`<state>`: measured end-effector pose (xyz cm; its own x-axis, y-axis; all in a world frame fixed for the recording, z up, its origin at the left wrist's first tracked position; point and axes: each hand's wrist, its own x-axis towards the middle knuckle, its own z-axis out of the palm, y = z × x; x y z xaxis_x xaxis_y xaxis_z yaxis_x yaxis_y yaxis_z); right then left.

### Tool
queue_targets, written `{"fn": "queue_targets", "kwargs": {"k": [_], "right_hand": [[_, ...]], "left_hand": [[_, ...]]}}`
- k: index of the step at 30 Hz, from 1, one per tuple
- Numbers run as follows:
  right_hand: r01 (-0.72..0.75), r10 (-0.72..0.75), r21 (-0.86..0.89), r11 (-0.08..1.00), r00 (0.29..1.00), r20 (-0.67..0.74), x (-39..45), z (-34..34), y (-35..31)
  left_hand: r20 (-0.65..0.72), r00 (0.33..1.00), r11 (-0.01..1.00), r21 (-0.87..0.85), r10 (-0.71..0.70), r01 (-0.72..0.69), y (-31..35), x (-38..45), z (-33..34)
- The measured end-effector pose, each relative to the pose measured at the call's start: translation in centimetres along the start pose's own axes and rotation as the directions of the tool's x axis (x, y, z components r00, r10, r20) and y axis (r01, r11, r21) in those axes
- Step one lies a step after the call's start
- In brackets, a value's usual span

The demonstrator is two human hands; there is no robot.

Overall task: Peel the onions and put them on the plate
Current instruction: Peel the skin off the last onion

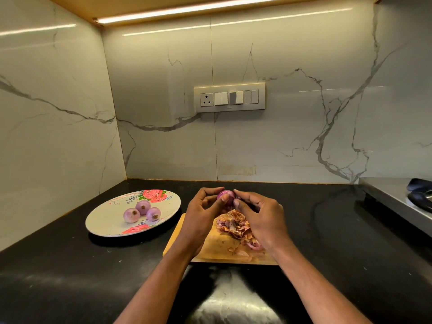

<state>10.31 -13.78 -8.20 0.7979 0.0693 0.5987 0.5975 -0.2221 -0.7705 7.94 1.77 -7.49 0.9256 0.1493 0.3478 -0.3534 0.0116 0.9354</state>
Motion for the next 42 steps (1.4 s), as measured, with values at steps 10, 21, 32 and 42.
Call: {"fn": "queue_targets", "kwargs": {"k": [10,21,32,42], "right_hand": [[0.090,-0.111,-0.159,0.983,0.986,-0.128,-0.4,0.4,-0.5],[-0.097,0.109,0.125,0.987,0.989,-0.101,-0.5,0.5,-0.9],[-0.012,-0.008,-0.111,0.994,0.983,-0.185,-0.5,1.1,-0.9],[-0.084,0.082,-0.011,0.996,0.989,-0.126,-0.5,0.6,-0.6]], "left_hand": [[-0.016,0.996,0.992,0.091,0.085,-0.083,-0.6,-0.2,0.8],[-0.013,0.999,0.997,0.066,0.052,-0.051,-0.4,-0.2,0.8],[-0.063,0.995,0.990,0.118,0.080,-0.072,-0.6,-0.2,1.0],[-0.033,0.997,0.993,0.091,0.072,-0.069,-0.9,-0.3,1.3]]}}
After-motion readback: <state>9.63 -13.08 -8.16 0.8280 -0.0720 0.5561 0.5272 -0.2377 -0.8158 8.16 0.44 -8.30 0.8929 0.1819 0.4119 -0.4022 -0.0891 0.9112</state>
